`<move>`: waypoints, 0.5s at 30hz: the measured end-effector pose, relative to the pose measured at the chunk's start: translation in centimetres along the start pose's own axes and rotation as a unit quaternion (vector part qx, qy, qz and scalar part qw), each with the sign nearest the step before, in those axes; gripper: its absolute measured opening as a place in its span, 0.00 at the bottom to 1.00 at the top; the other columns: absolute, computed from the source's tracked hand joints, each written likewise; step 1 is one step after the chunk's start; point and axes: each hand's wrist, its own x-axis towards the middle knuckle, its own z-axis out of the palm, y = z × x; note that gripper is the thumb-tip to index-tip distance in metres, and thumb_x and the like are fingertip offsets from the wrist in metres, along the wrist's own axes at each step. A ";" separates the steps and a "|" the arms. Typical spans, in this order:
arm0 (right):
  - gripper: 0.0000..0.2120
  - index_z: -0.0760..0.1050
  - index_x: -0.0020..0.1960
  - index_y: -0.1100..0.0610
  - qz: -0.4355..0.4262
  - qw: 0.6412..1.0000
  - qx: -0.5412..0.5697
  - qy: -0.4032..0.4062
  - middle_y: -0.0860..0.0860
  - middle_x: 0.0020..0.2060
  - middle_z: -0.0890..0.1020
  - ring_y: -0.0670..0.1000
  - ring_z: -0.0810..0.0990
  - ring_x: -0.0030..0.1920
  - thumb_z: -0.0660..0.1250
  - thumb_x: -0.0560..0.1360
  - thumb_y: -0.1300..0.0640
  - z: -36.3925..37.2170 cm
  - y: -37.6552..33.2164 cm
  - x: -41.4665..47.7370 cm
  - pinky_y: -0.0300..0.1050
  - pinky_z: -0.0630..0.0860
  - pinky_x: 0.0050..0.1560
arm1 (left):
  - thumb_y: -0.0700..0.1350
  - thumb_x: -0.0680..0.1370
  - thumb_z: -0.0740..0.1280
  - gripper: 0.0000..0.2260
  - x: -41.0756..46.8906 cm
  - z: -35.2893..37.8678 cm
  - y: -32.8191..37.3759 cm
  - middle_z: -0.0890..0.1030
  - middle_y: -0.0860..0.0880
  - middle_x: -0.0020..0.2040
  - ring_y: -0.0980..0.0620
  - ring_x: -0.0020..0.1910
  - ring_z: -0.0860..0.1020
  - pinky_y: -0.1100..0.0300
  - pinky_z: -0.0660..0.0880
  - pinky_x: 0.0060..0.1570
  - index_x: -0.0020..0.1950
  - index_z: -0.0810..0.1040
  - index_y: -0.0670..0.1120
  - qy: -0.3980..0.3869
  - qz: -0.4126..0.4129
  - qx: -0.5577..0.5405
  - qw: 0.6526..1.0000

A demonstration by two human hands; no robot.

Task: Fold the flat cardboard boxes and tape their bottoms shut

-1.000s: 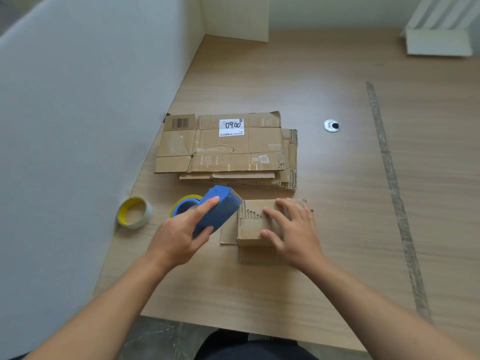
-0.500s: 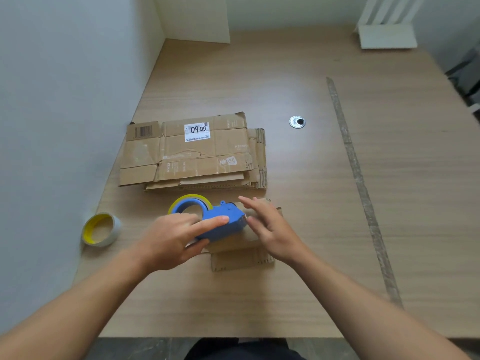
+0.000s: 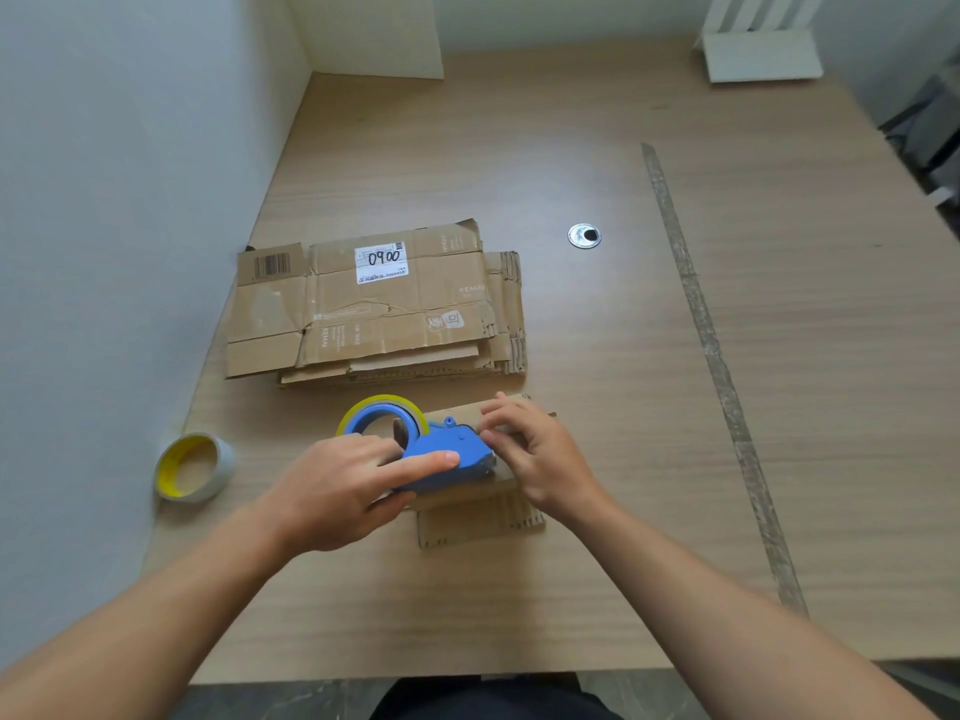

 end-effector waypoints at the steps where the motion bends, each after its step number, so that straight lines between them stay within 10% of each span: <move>1: 0.05 0.80 0.49 0.52 0.002 1.000 0.003 0.007 0.43 0.54 0.79 0.48 0.71 0.71 0.68 0.79 0.61 0.1 0.0 0.0 0.50 0.71 0.67 | 0.53 0.84 0.50 0.19 0.0 0.0 0.0 0.73 0.52 0.37 0.50 0.32 0.70 0.59 0.69 0.28 0.75 0.65 0.57 0.000 -0.002 -0.002 1.000; 8: 0.20 0.73 0.65 0.37 -0.011 0.999 0.018 -0.035 0.46 0.63 0.77 0.47 0.71 0.69 0.68 0.79 0.57 -1.1 -0.5 0.0 0.50 0.69 0.70 | 0.53 0.84 0.50 0.19 0.0 -0.2 0.0 0.73 0.51 0.36 0.49 0.30 0.69 0.59 0.67 0.27 0.74 0.64 0.58 -0.010 0.009 0.019 1.000; 15: 0.06 0.82 0.52 0.51 -0.032 0.998 -0.042 -0.020 0.45 0.56 0.79 0.47 0.72 0.66 0.67 0.79 0.59 -0.7 -0.4 0.0 0.49 0.71 0.67 | 0.50 0.80 0.61 0.22 0.2 -0.3 0.0 0.72 0.51 0.36 0.49 0.30 0.68 0.58 0.66 0.28 0.74 0.65 0.59 -0.026 0.018 0.017 0.999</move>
